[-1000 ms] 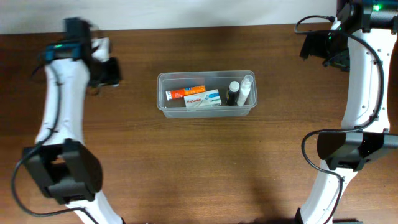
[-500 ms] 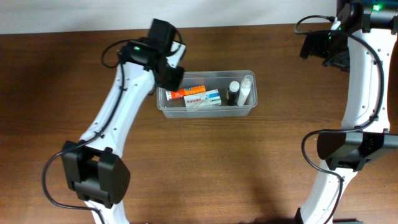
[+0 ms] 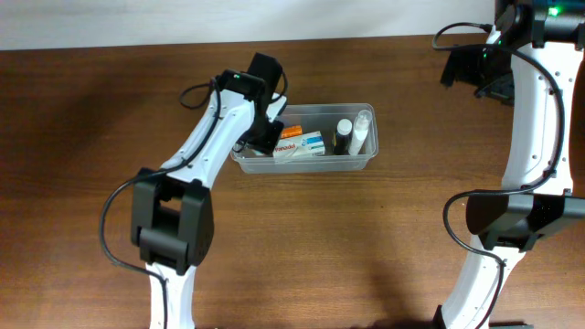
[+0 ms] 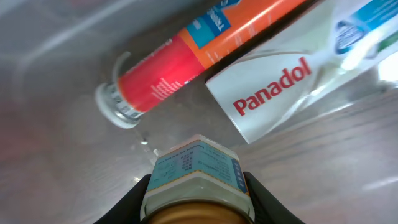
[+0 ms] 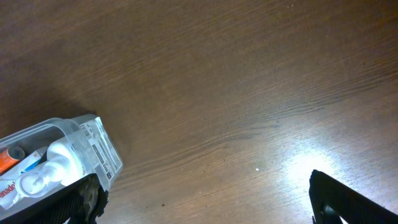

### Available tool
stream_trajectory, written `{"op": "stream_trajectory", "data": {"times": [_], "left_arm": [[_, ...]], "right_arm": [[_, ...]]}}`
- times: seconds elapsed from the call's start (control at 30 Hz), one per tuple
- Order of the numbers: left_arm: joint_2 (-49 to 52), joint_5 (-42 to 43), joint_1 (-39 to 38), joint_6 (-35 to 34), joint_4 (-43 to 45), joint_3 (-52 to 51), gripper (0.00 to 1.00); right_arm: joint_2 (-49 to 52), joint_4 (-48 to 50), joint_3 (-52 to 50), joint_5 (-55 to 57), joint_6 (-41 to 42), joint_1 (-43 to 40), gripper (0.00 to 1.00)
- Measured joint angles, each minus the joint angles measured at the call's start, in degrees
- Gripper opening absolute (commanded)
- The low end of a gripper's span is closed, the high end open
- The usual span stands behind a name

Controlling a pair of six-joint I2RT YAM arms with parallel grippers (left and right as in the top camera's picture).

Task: Pack container
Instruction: 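Carry the amber jar over the container and lower it inside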

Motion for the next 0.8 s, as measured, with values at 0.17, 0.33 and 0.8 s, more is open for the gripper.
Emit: {"op": "stream_trajectory", "data": {"times": [0.17,0.33,0.8], "left_arm": [[1.2,0.0,0.0,0.0,0.0,0.0,0.29],[1.3,0.0,0.0,0.0,0.0,0.0,0.41],[1.3,0.0,0.0,0.0,0.0,0.0,0.43]], "right_arm": [[0.0,0.0,0.0,0.0,0.0,0.0,0.98],[0.0,0.0,0.0,0.0,0.0,0.0,0.98],[0.0,0.0,0.0,0.0,0.0,0.0,0.98]]}}
